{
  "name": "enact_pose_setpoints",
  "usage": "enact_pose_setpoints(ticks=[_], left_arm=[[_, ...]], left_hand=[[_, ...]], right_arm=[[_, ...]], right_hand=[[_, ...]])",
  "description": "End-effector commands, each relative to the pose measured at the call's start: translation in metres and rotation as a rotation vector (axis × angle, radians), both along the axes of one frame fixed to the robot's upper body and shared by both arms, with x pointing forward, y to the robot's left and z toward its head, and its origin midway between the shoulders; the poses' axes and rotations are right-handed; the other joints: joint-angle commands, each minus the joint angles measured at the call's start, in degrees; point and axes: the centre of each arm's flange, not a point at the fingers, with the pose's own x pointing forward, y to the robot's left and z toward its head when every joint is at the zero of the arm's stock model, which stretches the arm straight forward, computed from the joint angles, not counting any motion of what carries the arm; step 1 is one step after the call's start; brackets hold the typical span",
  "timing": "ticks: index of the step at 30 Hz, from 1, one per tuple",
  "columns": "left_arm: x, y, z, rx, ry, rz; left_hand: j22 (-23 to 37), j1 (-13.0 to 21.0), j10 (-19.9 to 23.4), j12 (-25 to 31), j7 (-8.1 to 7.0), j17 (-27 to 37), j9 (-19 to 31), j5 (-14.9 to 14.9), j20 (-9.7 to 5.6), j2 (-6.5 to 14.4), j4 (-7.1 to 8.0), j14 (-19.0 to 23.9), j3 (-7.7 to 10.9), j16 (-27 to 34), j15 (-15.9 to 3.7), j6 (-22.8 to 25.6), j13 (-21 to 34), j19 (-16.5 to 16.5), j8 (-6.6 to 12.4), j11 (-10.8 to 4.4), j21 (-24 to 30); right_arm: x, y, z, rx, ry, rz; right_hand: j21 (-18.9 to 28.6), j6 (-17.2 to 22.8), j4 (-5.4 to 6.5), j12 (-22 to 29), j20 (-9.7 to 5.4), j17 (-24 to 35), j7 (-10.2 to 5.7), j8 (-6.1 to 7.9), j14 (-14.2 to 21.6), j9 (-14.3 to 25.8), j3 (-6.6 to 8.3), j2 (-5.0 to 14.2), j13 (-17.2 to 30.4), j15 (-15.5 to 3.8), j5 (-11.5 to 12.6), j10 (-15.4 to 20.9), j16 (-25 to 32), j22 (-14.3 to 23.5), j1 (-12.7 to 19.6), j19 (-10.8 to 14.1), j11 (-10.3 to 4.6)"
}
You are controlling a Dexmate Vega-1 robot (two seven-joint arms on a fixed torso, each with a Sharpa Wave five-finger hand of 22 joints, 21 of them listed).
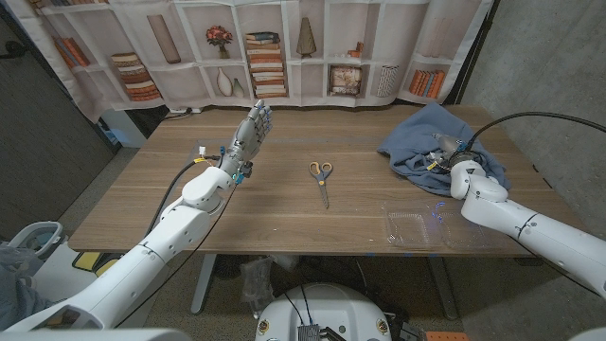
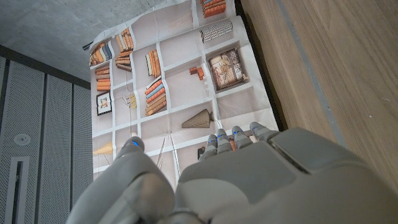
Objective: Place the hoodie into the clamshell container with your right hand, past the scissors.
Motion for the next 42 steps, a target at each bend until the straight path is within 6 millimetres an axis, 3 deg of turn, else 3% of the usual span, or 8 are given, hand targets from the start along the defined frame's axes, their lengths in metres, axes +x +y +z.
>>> enact_pose_setpoints(ticks=[1, 8, 16, 19, 23, 28, 35, 42], left_arm=[[-0.0016, 0.0026, -0.0024, -0.004, 0.004, 0.006], [-0.0023, 0.0035, -0.0030, -0.006, 0.004, 0.011], [-0.0029, 0.0044, -0.0024, -0.010, 0.000, 0.014], [-0.0026, 0.0046, -0.0025, -0.011, 0.000, 0.015], [-0.0023, 0.0046, -0.0023, -0.012, -0.001, 0.015], [-0.0013, 0.0049, -0.0016, -0.013, -0.002, 0.017], [0.0011, 0.0058, -0.0009, -0.016, -0.001, 0.016], [0.0052, 0.0066, -0.0008, -0.021, 0.005, 0.014]], left_hand=[[0.2, 0.7, -0.2, 0.0, -0.09, 0.2, 0.2, 0.4, -0.30, 0.1, 0.17, -0.6, -0.22, 0.0, -0.23, 0.0, 0.2, -0.4, 0.17, 0.29, 0.2], [0.2, 0.7, -0.3, -0.1, -0.10, 0.2, 0.2, 0.4, -0.21, 0.2, 0.18, -0.6, -0.29, 0.0, -0.47, 0.0, 0.2, -0.4, 0.17, 0.13, 0.2], [0.2, 0.8, -0.2, 0.0, -0.11, 0.2, 0.2, 0.4, -0.12, 0.2, 0.20, -0.5, -0.38, 0.1, -0.52, 0.0, 0.2, -0.5, 0.16, 0.00, 0.2], [0.2, 0.8, -0.2, 0.0, -0.13, 0.2, 0.2, 0.4, -0.03, 0.2, 0.20, -0.6, -0.42, 0.1, -0.53, 0.1, 0.2, -0.5, 0.17, -0.04, 0.2], [0.2, 0.8, -0.2, 0.0, -0.23, 0.2, 0.2, 0.4, 0.06, 0.2, 0.20, -0.6, -0.46, 0.1, -0.74, 0.1, 0.2, -0.5, 0.19, -0.03, 0.2], [0.2, 0.8, -0.2, 0.0, -0.38, 0.2, 0.2, 0.4, 0.06, 0.3, 0.21, -0.6, -0.52, 0.1, -0.87, 0.1, 0.2, -0.5, 0.19, -0.14, 0.2], [0.2, 0.8, -0.1, 0.0, -0.38, 0.2, 0.2, 0.4, 0.12, 0.3, 0.22, -0.6, -0.60, 0.1, -0.99, 0.2, 0.2, -0.5, 0.20, -0.19, 0.2], [0.2, 0.9, -0.2, 0.0, -0.41, 0.2, 0.2, 0.4, 0.19, 0.3, 0.22, -0.5, -0.66, 0.1, -1.07, 0.2, 0.2, -0.5, 0.19, -0.20, 0.2]], right_arm=[[0.0047, 0.0073, -0.0001, -0.039, -0.058, 0.014], [0.0056, 0.0077, -0.0035, -0.049, -0.134, 0.045], [0.0087, 0.0069, -0.0047, -0.047, -0.184, 0.067], [0.0085, 0.0064, -0.0048, -0.044, -0.224, 0.088], [0.0093, 0.0064, -0.0036, -0.046, -0.252, 0.090], [0.0108, 0.0071, -0.0024, -0.049, -0.288, 0.089], [0.0107, 0.0091, 0.0006, -0.045, -0.321, 0.095], [0.0121, 0.0099, 0.0039, -0.034, -0.325, 0.103]], right_hand=[[1.1, 2.4, 0.43, 1.2, -18.29, 1.3, -0.21, 0.95, 6.3, 0.6, 0.04, 0.36, 0.4, -9.20, -1.1, 2.2, 1.4, 0.4, 1.6, 16.5, -0.98], [4.4, 8.9, 0.81, 4.2, -21.91, 4.5, -1.34, 3.67, 12.2, 1.9, -0.97, 1.64, 1.6, -12.65, -3.5, 7.8, 4.3, 1.5, 4.7, 20.3, -3.88], [7.6, 14.0, 0.23, 6.2, -24.06, 8.2, -1.97, 6.76, 16.2, 3.9, -1.43, 2.86, 3.2, -14.30, -5.3, 10.4, 5.9, 2.8, 9.4, 21.7, -4.47], [10.3, 15.0, 0.16, 7.2, -24.20, 10.4, -1.91, 8.11, 18.3, 5.8, -2.16, 2.84, 4.6, -14.31, -6.5, 11.0, 6.0, 4.2, 13.0, 21.6, -5.79], [15.3, 16.6, 0.98, 8.8, -24.28, 13.9, -1.85, 10.55, 20.7, 9.2, -4.03, 3.06, 7.3, -14.43, -8.1, 12.0, 5.8, 6.8, 17.3, 21.0, -5.75], [28.1, 22.2, 1.15, 10.8, -24.14, 23.2, -1.51, 16.77, 26.4, 16.1, -8.11, 2.47, 15.3, -14.38, -9.7, 17.6, 11.0, 12.1, 24.1, 22.0, -6.90], [37.4, 23.7, 1.67, 13.5, -24.31, 26.7, -1.56, 18.05, 30.1, 18.4, -9.64, 2.52, 23.4, -14.47, -10.3, 20.4, 11.1, 14.6, 27.1, 20.3, -7.48], [41.8, 26.8, 1.96, 17.1, -24.40, 28.1, -1.45, 20.45, 32.2, 21.0, -9.38, 3.98, 29.5, -14.43, -11.6, 23.9, 10.0, 14.4, 28.7, 19.6, -7.96]])
